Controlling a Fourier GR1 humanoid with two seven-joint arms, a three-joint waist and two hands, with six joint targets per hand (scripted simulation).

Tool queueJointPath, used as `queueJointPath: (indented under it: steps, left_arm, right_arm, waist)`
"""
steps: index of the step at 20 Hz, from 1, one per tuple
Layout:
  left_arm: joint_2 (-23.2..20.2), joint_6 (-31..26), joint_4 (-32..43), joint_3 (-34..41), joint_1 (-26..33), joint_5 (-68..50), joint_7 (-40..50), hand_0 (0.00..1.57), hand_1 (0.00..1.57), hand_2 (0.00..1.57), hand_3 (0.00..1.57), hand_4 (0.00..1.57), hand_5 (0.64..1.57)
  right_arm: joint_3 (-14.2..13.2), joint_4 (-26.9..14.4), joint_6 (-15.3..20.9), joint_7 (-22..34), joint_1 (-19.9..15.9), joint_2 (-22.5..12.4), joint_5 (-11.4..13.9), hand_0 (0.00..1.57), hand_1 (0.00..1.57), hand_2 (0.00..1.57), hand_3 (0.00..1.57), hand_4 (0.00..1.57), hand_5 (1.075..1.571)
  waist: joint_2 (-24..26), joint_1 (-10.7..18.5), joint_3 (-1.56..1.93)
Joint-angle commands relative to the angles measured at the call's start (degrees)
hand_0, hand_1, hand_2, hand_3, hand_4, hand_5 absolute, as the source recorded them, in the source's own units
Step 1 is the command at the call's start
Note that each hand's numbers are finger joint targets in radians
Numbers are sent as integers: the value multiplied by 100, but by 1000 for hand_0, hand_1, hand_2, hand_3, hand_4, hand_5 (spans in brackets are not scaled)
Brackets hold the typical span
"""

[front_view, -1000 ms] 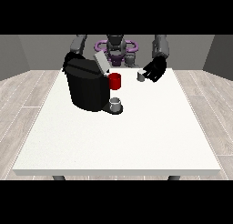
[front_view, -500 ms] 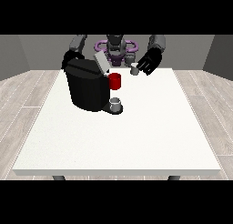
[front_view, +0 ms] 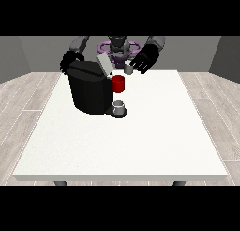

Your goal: Insert the coffee pod into the coffee machine and close the lid

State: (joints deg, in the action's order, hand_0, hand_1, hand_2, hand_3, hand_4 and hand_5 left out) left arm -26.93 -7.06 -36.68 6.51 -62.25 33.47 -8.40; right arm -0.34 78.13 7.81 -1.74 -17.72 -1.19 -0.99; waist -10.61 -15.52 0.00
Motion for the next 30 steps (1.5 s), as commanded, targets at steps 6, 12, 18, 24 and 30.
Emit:
queueJointPath:
  steps: [6,12,18,24,30]
  left_arm:
    - [-72,-48,46,60,-464,92,85,1262,1262,1297,1237,494,1571]
    - [-196,-358,126,75,-608,101,115,1292,1292,1315,1222,498,1571]
    - [135,-67,90,-13,-340,199,26,1229,1229,1283,1207,511,1571]
    - [54,-18,233,59,-424,258,31,1185,1185,1264,1195,497,1571]
    - [160,-60,95,-31,-334,319,-48,1186,1186,1269,1202,515,1571]
  right_arm:
    - [-44,145,210,83,-341,-14,123,0,0,0,0,541,1571]
    - [-166,96,204,-70,-243,-17,31,0,0,0,0,526,1571]
    - [-188,78,111,-253,46,-36,-18,0,0,0,0,514,1571]
    - [-10,331,154,-72,101,31,72,0,0,0,0,512,1571]
    - [-495,34,-142,-325,43,-352,-240,0,0,0,0,525,1571]
  waist:
    - [-323,-91,1]
    - [-345,-102,2]
    - [-335,-91,2]
    - [-364,-264,0]
    - [-442,-44,3]
